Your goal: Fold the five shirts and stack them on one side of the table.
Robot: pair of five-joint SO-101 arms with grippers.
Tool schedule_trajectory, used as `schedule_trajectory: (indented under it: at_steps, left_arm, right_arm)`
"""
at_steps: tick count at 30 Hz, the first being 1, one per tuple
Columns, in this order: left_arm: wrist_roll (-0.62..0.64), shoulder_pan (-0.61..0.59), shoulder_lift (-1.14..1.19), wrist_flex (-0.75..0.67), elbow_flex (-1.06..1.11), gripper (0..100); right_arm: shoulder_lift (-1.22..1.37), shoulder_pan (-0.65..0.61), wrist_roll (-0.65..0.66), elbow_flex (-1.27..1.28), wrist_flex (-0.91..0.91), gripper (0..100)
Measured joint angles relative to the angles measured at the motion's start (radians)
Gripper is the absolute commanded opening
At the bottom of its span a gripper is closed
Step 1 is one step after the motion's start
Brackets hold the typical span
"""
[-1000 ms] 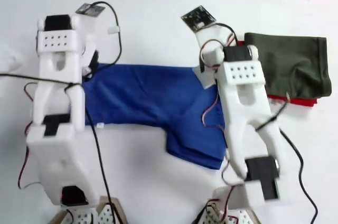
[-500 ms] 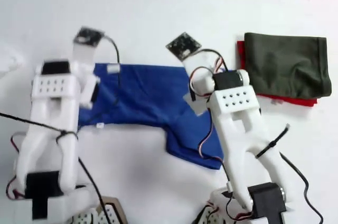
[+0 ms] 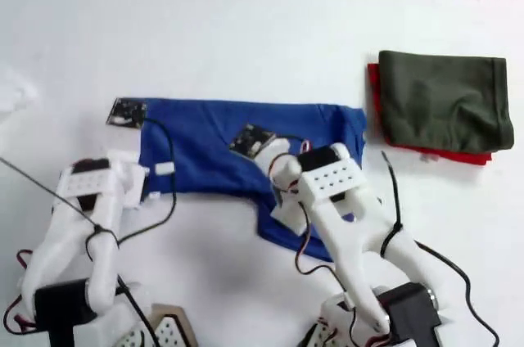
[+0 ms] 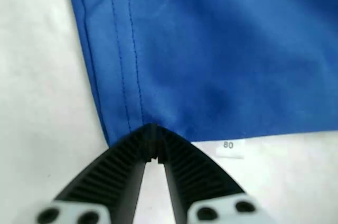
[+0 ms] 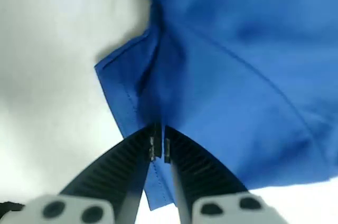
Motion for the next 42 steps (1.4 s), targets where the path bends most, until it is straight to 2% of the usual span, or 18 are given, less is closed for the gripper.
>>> schedule_trajectory:
  at_steps: [8, 14, 18, 25, 27, 30, 36, 42]
  left_arm:
    - [0.000, 0.000, -0.003, -0.025, 0.015, 3]
    - [0.000, 0.000, -0.003, -0.026, 0.015, 3]
    - [0.000, 0.000, -0.003, -0.026, 0.015, 3]
    - [0.000, 0.000, -0.003, -0.026, 0.015, 3]
    - [0.000, 0.000, -0.003, -0.026, 0.015, 3]
    - [0.000, 0.000, -0.003, -0.026, 0.015, 3]
    - [0.000, 0.000, -0.003, -0.026, 0.015, 3]
    - [0.000, 0.000, -0.003, -0.026, 0.015, 3]
  right_arm:
    - [-0.002, -0.107, 0.006, 0.017, 0.002, 2.2]
    - [-0.002, -0.110, 0.008, 0.026, -0.015, 3.9]
    - [-0.002, -0.080, 0.046, 0.054, -0.066, 12.4]
    - [-0.002, -0.058, 0.060, 0.075, -0.084, 12.5]
    - [-0.002, -0.052, 0.058, 0.075, -0.098, 10.4]
    - [-0.002, -0.026, 0.058, 0.075, -0.141, 1.9]
    - [-0.002, 0.077, 0.057, 0.075, -0.233, 1.9]
    - [-0.002, 0.083, 0.057, 0.075, -0.212, 2.3]
